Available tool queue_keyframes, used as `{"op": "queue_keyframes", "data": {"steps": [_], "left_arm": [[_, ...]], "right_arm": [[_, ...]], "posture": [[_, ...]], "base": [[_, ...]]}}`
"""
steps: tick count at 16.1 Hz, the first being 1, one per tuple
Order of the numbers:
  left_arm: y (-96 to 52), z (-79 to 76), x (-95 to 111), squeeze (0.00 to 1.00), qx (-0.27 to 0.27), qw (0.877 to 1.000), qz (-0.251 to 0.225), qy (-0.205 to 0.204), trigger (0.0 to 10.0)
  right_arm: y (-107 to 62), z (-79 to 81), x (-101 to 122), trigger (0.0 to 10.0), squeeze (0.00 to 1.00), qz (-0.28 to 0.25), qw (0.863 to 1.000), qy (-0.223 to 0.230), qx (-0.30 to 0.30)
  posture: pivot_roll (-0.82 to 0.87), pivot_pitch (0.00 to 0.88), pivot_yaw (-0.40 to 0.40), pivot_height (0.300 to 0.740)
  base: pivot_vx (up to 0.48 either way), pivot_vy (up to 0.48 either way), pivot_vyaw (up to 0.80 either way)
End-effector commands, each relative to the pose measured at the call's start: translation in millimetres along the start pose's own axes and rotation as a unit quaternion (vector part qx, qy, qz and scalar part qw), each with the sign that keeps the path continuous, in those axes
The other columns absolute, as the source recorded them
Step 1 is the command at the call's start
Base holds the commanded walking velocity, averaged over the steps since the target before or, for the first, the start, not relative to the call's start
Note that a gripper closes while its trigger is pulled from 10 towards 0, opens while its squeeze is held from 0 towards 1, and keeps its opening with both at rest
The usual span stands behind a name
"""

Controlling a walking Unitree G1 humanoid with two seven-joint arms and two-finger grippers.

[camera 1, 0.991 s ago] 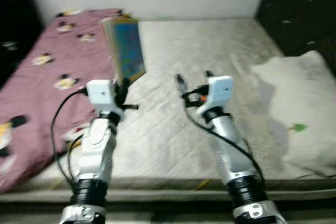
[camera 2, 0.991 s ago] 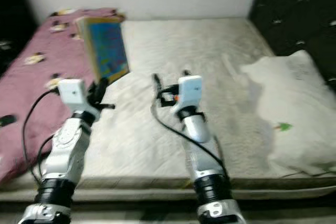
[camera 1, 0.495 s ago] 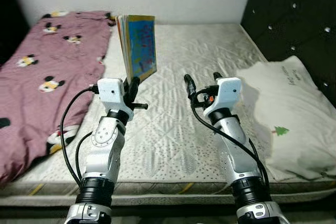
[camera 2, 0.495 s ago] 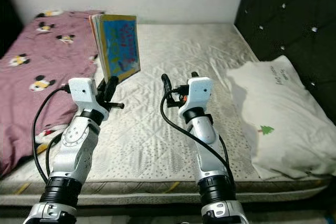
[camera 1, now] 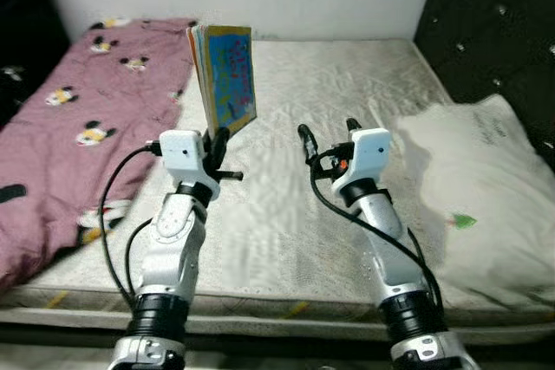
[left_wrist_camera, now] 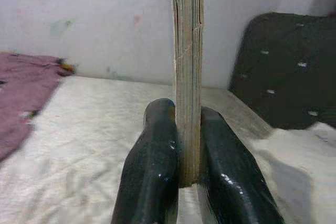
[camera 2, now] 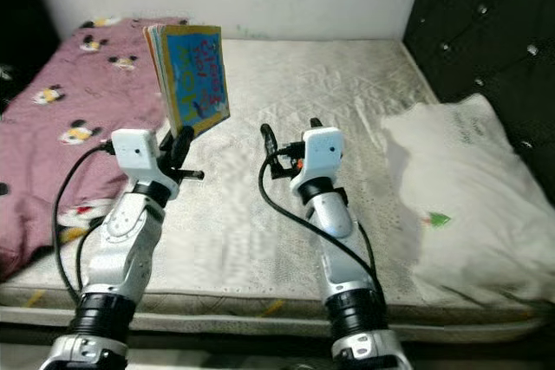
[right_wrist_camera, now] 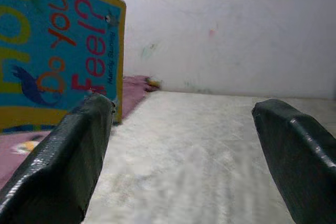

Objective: Clean up the room

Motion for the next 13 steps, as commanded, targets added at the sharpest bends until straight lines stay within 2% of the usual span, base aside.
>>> {"op": "queue_keyframes", "data": {"steps": [1,7,13], "left_arm": [[3.4,0.4,10.5,0.0,-0.006,1.0,-0.021,0.011,10.0],[5.7,-2.5,11.6,0.0,-0.011,1.0,-0.024,0.008,10.0],[6.7,-3.8,12.1,0.0,-0.015,1.0,-0.027,-0.002,10.0]], "right_arm": [[2.3,3.3,1.8,10.0,0.0,-0.005,1.0,0.003,-0.001],[3.5,3.0,1.3,10.0,0.0,-0.005,1.0,0.001,-0.001],[3.5,3.3,0.1,10.0,0.0,-0.004,1.0,-0.001,0.001]], "posture": [[-0.09,0.039,0.017,0.74],[-0.09,0.03,0.019,0.74],[-0.09,0.024,0.021,0.74]], "base": [[0.0,-0.319,0.0],[0.0,-0.329,0.0],[0.0,0.0,-0.07]]}}
Point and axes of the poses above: a point about 5 cm out from each wrist's last joint towards the gripper, its own y axis pointing out of the wrist towards the gripper, its own x axis along the axis of the wrist's last joint, z = x × y, the point moved 2 cm from there along y, pointing out of the wrist towards the gripper, and after that the axes turned 1 degree about y, right-handed, at the moved point
